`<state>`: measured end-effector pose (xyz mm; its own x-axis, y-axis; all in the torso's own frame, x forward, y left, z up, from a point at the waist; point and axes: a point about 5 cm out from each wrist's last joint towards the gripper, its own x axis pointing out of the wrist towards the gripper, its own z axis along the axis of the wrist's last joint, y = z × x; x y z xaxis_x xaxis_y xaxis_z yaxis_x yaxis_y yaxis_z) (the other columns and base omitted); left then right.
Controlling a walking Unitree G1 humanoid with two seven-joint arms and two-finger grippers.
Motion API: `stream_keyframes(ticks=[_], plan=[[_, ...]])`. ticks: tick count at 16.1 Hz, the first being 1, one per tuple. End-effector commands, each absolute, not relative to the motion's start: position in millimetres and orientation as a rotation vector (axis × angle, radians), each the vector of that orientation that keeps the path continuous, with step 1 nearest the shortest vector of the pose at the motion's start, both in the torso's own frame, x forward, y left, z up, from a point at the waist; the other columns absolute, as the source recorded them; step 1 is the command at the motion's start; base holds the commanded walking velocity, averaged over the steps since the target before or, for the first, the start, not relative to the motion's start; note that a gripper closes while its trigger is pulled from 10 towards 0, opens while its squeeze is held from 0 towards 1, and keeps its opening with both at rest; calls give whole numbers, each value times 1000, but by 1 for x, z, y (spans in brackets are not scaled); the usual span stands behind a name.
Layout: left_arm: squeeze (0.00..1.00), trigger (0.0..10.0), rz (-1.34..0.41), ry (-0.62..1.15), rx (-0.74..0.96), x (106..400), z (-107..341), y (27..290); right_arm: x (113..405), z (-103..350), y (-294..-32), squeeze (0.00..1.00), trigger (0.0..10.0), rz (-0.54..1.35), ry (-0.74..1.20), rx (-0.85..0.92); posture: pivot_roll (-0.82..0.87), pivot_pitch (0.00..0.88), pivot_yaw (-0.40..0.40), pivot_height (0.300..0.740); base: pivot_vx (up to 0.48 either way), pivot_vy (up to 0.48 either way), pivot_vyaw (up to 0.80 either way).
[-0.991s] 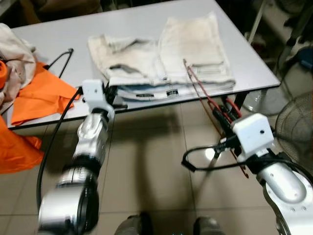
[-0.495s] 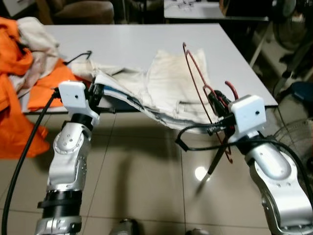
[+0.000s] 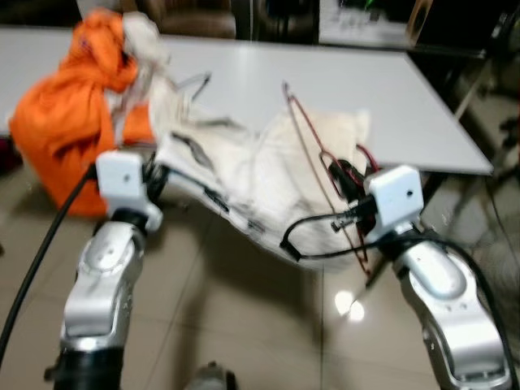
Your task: Hang hanger
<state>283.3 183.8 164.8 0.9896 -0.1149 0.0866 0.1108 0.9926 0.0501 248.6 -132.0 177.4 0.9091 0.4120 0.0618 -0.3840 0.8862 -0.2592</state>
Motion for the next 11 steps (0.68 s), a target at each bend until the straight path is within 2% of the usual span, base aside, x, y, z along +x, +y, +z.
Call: stream_keyframes(ticks=[1,4,8,11], plan=[[0,10000,-147,-111,53,280,171,172,247,175,-132,0,10000,434,-97,-256,-59,26,15,740,0,0,650],[0,10000,-175,-98,57,271,168,158,245,170,-130,0,10000,466,-83,-264,-53,22,8,740,-160,0,800],[0,10000,-168,-88,59,269,169,156,244,169,-125,0,10000,526,-80,-270,-44,27,-3,740,0,0,800],[0,10000,-160,-80,68,264,168,158,241,165,-123,0,10000,566,-61,-278,-32,28,-12,740,-242,0,800]])
